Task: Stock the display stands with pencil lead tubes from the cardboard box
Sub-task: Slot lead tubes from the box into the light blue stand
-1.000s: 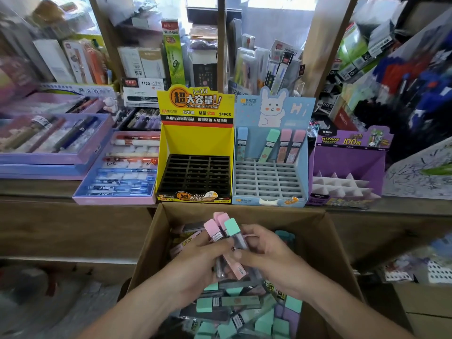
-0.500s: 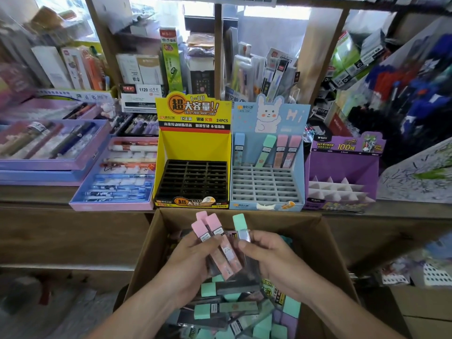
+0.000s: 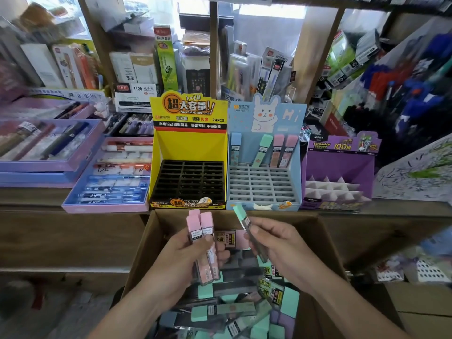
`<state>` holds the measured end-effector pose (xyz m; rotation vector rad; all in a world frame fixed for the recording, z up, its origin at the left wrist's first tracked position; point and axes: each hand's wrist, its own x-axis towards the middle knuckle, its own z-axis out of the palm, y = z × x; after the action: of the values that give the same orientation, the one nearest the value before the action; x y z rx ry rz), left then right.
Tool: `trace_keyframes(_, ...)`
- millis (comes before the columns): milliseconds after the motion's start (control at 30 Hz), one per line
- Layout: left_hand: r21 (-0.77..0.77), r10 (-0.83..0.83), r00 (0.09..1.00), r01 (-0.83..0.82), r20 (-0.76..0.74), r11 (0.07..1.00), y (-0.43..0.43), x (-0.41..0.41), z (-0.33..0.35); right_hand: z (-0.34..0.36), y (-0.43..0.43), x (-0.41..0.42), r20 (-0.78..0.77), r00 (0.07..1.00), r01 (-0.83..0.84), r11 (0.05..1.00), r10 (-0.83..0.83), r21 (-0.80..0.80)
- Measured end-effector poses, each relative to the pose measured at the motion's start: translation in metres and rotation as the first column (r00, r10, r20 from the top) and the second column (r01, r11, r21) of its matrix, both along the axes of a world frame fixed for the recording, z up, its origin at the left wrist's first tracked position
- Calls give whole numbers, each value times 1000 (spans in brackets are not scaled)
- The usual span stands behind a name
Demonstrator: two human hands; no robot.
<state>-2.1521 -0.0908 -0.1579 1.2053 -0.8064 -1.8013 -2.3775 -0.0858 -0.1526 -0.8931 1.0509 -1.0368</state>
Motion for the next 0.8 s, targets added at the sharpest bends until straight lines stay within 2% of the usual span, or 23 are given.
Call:
trace_keyframes(233, 26, -24, 999, 25, -49, 999, 1, 4, 2, 12, -4, -5, -89, 991, 95, 990, -104, -100)
trace_keyframes(533, 18, -2, 997, 3, -79, 1000, -1, 3, 0, 49, -29, -16, -224, 939, 185, 931, -262, -315)
trace_keyframes(667, 24, 2, 997, 0, -81, 1000, -1, 3, 1, 60, -49, -22, -334, 839, 225, 833, -429, -505)
trace_keyframes(800, 40, 1, 994, 4, -106, 999, 0, 2, 4, 64, -70, -27, -470, 660, 234, 755, -586, -612)
